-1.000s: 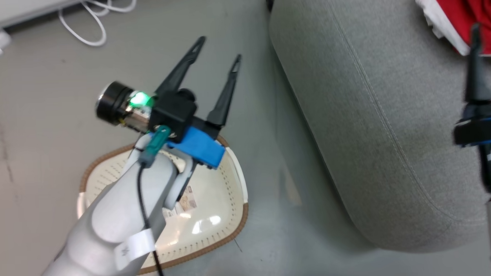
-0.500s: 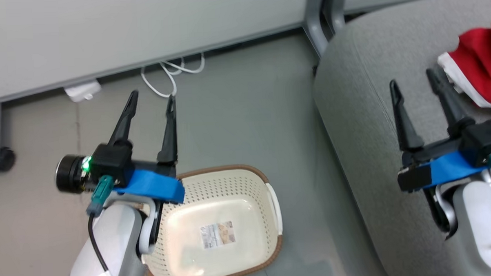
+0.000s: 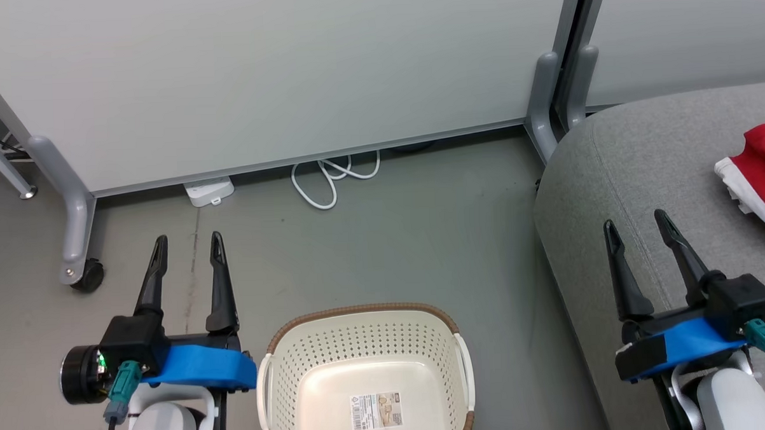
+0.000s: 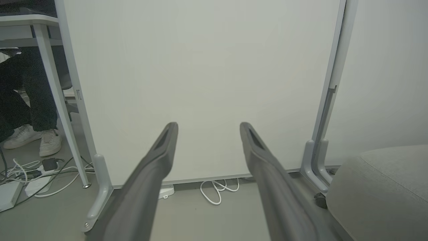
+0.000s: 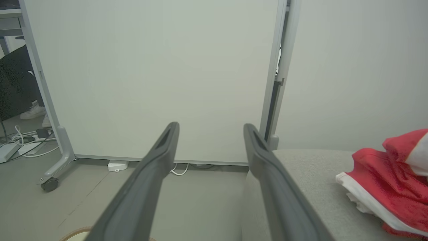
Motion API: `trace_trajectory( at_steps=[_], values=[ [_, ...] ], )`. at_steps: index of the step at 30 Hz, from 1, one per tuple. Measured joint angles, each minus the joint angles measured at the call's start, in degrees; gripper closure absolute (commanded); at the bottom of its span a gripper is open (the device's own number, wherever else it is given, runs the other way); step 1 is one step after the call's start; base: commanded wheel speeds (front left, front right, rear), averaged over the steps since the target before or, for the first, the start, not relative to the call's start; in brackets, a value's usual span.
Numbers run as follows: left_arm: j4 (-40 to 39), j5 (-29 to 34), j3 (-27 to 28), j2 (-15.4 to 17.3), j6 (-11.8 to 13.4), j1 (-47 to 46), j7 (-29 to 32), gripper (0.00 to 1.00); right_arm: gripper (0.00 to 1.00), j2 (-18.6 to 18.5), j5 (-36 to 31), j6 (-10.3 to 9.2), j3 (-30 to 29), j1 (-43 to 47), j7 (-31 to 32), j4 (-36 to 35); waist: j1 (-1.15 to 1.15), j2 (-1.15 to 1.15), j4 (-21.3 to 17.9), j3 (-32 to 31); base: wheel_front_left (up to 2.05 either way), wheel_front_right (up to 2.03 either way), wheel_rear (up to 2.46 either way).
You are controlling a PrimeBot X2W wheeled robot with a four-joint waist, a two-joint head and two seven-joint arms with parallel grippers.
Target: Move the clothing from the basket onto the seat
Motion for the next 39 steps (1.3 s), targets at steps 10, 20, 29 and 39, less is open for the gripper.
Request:
trace_trajectory(
  at_steps=[10, 20, 29, 39],
  values=[
    [-1.2, 2.7, 5.4, -2.3, -3.0, 6.1, 0.0, 0.00, 0.00, 1.5, 0.1, 0.00, -0.8, 5.6, 0.0, -0.5, 0.00, 0.00, 0.9, -3.4, 0.00, 0.00, 0.00],
    [0.0, 4.0, 7.1, -3.4, -5.0, 7.9, 0.0, 0.00, 0.00, 2.9, 0.8, 0.00, -1.8, 9.0, 0.0, 0.3, 0.00, 0.00, 2.1, -5.2, 0.00, 0.00, 0.00],
    [1.5, 4.5, 6.9, -3.6, -5.7, 8.4, 0.0, 0.00, 0.00, 3.6, 0.8, 0.00, -2.3, 9.9, 0.0, 0.8, 0.01, 0.00, 2.5, -6.1, 0.00, 0.00, 0.00],
    [2.5, 4.5, 6.8, -3.7, -6.0, 8.5, 0.0, 1.00, 1.00, 3.9, 0.9, 0.00, -2.3, 9.9, 0.0, 1.4, 0.01, 0.00, 2.4, -6.3, 0.00, 0.00, 0.00]
  ],
)
